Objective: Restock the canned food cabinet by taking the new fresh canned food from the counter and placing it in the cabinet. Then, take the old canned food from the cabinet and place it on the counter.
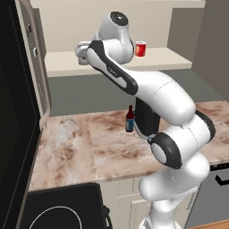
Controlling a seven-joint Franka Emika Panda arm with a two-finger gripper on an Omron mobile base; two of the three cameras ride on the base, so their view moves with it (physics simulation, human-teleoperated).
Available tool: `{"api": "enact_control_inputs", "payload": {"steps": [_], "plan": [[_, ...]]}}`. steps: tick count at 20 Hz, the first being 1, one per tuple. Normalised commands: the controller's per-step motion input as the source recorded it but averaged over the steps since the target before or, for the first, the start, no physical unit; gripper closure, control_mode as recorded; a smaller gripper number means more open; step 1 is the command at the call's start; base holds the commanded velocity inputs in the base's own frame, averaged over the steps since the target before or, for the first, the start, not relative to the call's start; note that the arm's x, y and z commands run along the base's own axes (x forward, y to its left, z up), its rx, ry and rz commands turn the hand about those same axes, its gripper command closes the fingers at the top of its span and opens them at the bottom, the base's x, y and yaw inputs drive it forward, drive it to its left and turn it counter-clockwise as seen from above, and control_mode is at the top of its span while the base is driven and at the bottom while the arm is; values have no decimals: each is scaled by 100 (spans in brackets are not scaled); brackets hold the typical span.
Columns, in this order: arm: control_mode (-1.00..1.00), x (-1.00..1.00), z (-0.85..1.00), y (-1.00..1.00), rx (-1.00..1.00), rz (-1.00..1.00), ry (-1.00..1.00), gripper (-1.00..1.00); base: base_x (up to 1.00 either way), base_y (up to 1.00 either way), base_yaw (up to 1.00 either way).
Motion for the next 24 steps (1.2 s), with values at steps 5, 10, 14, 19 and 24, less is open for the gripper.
{"api": "enact_control_inputs", "payload": {"steps": [5,10,14,19,24], "plan": [[-100,32,-11,0,-9,2,0,-100,0,0,0],[-100,33,-15,2,-8,0,0,-100,0,0,0],[-100,30,-16,9,-2,0,0,-100,0,0,0],[-100,23,-7,11,-1,0,0,-100,0,0,0],[-100,18,-5,19,0,0,0,-100,0,0,0]]}}
